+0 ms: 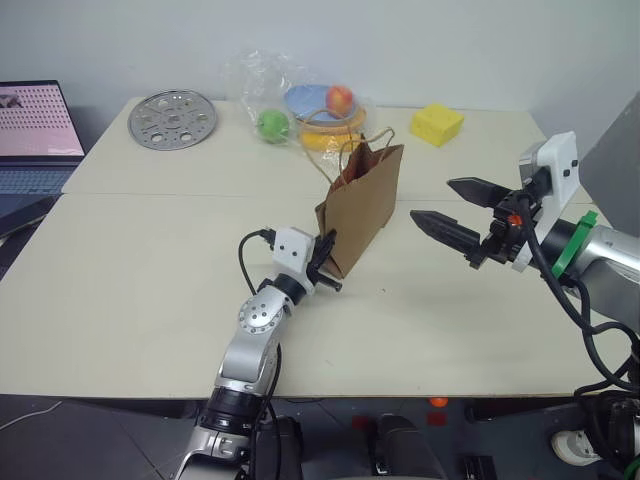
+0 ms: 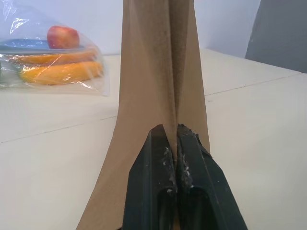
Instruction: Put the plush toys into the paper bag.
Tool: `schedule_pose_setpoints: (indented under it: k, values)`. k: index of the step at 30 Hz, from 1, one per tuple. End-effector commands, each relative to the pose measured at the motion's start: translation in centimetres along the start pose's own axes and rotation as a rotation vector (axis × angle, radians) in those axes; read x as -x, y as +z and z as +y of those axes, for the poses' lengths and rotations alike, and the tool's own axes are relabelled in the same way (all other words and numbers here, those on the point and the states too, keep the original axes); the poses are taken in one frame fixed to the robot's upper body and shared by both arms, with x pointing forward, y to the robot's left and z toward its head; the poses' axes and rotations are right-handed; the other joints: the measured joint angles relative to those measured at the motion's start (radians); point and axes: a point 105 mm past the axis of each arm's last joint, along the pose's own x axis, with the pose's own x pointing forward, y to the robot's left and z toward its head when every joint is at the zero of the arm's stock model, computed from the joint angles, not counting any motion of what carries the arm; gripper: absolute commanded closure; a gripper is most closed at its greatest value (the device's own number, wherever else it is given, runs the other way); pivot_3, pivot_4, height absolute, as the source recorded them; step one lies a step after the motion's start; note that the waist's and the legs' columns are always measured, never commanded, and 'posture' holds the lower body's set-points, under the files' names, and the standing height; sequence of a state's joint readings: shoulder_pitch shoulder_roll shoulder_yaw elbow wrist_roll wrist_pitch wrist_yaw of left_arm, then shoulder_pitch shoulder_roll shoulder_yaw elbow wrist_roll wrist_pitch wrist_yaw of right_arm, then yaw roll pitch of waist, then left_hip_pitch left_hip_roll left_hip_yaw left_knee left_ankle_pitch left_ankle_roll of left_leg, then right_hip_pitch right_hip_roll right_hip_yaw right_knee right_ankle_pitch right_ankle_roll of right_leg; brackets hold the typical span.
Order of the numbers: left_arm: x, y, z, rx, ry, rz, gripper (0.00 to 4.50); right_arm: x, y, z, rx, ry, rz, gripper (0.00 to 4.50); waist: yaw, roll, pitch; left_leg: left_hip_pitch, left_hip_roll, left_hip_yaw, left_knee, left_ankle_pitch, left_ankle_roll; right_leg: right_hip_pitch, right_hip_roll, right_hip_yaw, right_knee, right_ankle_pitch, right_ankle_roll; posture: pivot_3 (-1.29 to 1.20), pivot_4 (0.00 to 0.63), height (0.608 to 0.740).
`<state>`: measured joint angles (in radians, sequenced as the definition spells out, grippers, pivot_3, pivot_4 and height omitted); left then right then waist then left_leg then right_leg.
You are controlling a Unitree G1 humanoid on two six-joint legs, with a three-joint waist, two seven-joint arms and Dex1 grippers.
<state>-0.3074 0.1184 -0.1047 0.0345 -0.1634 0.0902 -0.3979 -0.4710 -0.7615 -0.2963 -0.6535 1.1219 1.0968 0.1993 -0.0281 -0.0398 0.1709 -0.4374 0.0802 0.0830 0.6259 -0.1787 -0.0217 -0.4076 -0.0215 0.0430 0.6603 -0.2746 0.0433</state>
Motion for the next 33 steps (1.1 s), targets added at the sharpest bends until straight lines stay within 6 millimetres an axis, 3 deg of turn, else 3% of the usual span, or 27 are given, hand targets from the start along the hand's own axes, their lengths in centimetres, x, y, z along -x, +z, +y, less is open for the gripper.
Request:
schedule_pose_setpoints:
  k: [1, 5, 9, 13, 16, 21, 26, 30, 33]
  values:
    - [-0.3, 3.2, 1.2, -0.038, -0.055, -0.056, 4.43, 1.4, 1.3, -1.0, 0.046, -0.047, -0.034, 0.0, 0.001, 0.0, 0.0, 0.0, 0.0, 0.0, 0.0, 0.0, 0.0, 0.0, 0.0, -0.001, 0.0, 0.0, 0.0, 0.0, 0.15, 0.74]
    - [-0.5, 6.7, 1.2, 0.014, -0.369, -0.085, 4.43, 3.5, 1.3, 0.0, 0.074, 0.054, 0.043, 0.0, 0.005, 0.0, 0.001, -0.001, 0.0, 0.0, 0.0, 0.0, 0.0, -0.001, 0.0, -0.001, 0.0, 0.0, 0.0, 0.0, 0.15, 0.74]
    - [-0.6, 9.2, 0.3, 0.037, -0.671, -0.072, 4.43, 4.9, 3.6, 1.4, 0.058, 0.177, 0.05, 0.0, 0.003, 0.001, 0.001, -0.003, -0.001, 0.0, 0.0, 0.0, 0.0, -0.002, 0.0, -0.001, -0.002, 0.0, 0.0, 0.0, 0.15, 0.74]
    - [-0.3, 9.7, -1.4, 0.121, -0.941, -0.042, 4.43, 6.1, 5.9, 2.0, 0.06, 0.223, 0.066, 0.0, 0.001, 0.001, 0.001, -0.003, -0.001, 0.0, 0.0, -0.001, 0.001, -0.001, 0.0, -0.001, -0.004, 0.0, -0.001, 0.0, 0.15, 0.74]
    - [-0.2, 8.8, -2.1, 0.123, -1.072, -0.009, 4.43, 6.6, 6.7, 2.1, 0.056, 0.221, 0.087, 0.0, 0.001, 0.001, 0.001, -0.004, 0.0, 0.0, -0.001, -0.001, 0.001, -0.002, 0.0, -0.001, -0.004, -0.001, -0.001, 0.0, 0.15, 0.74]
    - [-1.5, 6.9, -0.7, 0.058, -1.039, 0.032, 4.43, 7.1, 5.5, 1.6, 0.044, 0.164, 0.142, 0.0, 0.002, 0.001, 0.001, -0.005, 0.0, -0.001, 0.0, -0.001, 0.001, -0.002, 0.0, -0.002, -0.004, -0.001, -0.001, 0.0, 0.15, 0.74]
    - [-3.7, 8.6, 1.9, -0.006, -0.779, -0.103, 4.43, 6.5, 4.8, 1.6, 0.038, 0.136, 0.119, 0.0, 0.002, 0.001, 0.001, -0.01, 0.0, -0.002, 0.003, -0.001, 0.001, -0.005, 0.0, -0.002, -0.004, 0.002, 0.003, 0.0, 0.15, 0.74]
    - [-3.7, 8.0, 2.8, -0.017, -0.655, -0.123, 4.43, 6.1, 4.6, 1.6, 0.044, 0.139, 0.109, 0.0, 0.002, 0.001, 0.001, -0.01, 0.0, -0.002, 0.003, -0.001, 0.001, -0.006, 0.0, -0.001, -0.004, 0.002, 0.004, 0.0, 0.15, 0.74]
    - [-2.9, 6.9, 2.3, -0.011, -0.621, -0.11, 4.43, 5.9, 4.6, 1.6, 0.046, 0.147, 0.102, 0.0, 0.001, 0.001, 0.001, -0.01, 0.0, -0.002, 0.002, -0.001, 0.001, -0.006, 0.0, -0.001, -0.004, 0.002, 0.005, 0.0, 0.15, 0.74]
